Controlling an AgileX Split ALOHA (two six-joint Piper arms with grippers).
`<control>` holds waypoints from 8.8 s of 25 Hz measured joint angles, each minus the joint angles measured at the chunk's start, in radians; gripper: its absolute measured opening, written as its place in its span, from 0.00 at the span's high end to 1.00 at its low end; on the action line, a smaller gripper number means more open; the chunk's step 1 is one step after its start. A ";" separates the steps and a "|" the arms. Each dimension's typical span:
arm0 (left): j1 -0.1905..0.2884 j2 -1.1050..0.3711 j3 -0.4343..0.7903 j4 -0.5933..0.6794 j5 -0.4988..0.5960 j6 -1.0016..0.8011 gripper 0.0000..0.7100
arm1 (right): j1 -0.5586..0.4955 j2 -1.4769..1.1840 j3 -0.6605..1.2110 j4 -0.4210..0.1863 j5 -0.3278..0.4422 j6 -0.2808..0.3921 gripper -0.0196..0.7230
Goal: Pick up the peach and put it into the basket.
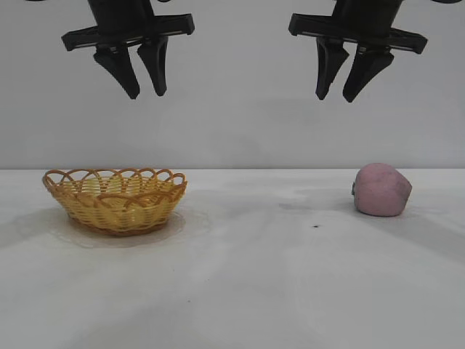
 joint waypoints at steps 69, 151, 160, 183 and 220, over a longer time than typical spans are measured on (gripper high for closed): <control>-0.018 -0.093 0.635 -0.786 -0.217 0.366 0.79 | -0.002 0.001 0.000 0.000 0.045 -0.002 0.63; 0.391 -2.021 1.237 0.028 0.393 0.162 1.00 | 0.091 0.026 -0.005 0.018 0.169 -0.141 0.97; 0.391 -2.021 1.237 0.028 0.393 0.164 1.00 | 0.307 0.010 -0.007 0.087 0.231 -0.201 0.97; 0.391 -2.021 1.237 0.028 0.393 0.166 1.00 | 0.172 -0.033 -0.006 -0.251 0.238 0.150 0.34; 0.391 -2.022 1.237 0.028 0.393 0.168 1.00 | -0.181 -1.528 1.025 -0.140 0.447 0.081 0.34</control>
